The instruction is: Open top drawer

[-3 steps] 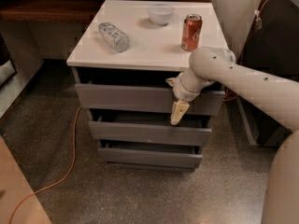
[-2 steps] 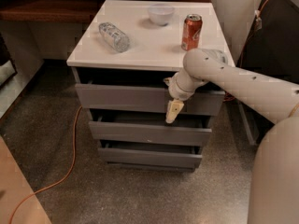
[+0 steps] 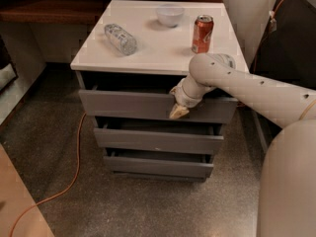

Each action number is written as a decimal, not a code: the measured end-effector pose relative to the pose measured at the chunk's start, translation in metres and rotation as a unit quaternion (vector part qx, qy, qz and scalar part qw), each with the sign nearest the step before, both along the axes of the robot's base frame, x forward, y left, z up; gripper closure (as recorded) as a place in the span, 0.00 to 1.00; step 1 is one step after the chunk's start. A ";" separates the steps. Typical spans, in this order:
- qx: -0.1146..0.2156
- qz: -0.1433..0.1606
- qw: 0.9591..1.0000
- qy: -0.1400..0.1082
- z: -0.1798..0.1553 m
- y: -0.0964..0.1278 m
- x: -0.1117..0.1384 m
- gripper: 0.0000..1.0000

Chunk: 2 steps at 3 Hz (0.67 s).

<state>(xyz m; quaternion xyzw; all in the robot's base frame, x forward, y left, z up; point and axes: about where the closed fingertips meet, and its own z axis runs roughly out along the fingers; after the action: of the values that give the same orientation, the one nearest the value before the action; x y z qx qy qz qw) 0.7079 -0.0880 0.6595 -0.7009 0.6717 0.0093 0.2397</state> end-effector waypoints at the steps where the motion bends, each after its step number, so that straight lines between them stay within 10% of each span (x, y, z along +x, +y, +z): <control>1: -0.007 0.006 1.000 -0.001 0.001 0.004 -0.014 0.69; 2: -0.010 0.012 1.000 -0.002 0.005 0.007 -0.037 0.93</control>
Offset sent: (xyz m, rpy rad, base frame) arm -0.0631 0.0078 0.0137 -0.0289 -0.0117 0.0315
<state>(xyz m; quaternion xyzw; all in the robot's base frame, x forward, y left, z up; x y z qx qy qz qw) 0.6714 -0.0813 0.6641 -0.7112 0.6632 0.0038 0.2334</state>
